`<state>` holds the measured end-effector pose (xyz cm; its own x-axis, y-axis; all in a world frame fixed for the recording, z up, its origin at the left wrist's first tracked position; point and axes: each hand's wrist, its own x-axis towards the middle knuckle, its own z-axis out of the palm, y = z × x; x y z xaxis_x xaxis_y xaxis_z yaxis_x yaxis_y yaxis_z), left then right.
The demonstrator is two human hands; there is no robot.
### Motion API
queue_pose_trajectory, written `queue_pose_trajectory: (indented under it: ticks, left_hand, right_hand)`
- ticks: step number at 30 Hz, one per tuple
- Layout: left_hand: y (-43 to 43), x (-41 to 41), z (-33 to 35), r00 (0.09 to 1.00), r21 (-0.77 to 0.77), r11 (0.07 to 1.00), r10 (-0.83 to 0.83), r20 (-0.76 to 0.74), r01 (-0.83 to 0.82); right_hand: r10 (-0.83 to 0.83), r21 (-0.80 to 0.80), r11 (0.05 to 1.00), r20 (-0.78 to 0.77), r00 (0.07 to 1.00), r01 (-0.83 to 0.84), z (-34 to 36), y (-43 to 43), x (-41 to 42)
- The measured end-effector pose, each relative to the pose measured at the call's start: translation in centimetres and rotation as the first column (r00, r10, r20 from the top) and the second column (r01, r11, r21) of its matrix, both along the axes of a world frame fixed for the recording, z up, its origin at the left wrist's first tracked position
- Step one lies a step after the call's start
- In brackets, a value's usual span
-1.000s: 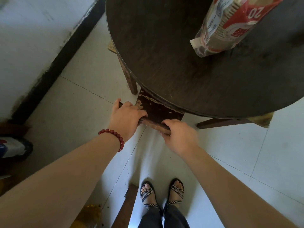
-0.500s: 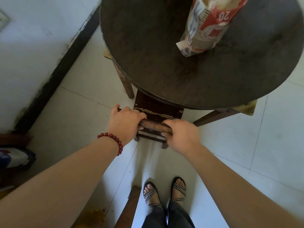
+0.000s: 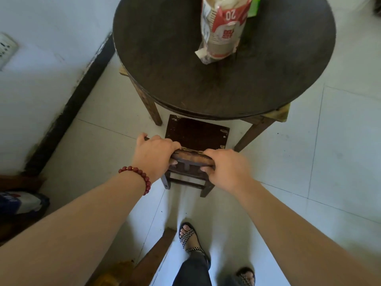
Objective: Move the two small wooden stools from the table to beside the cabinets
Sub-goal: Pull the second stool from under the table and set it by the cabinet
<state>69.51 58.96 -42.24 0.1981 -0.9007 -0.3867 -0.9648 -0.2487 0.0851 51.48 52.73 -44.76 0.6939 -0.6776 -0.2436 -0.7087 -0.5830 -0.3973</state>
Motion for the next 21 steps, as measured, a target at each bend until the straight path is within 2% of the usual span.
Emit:
queue_pose_trajectory:
  ticks: [11,21]
  left_hand:
    - [3.5,-10.6,1.1,0.998,-0.072,0.995,-0.067,0.020,0.068]
    - [2.9,-20.6,2.4,0.983,-0.006,0.983,-0.185,0.006,0.185]
  right_hand:
    - [-0.026,-0.063,0.998,0.006,1.000,0.026,1.6,3.5,-11.3]
    - [-0.137,-0.049,0.989,-0.001,0.991,0.137,2.3,5.0,-22.0]
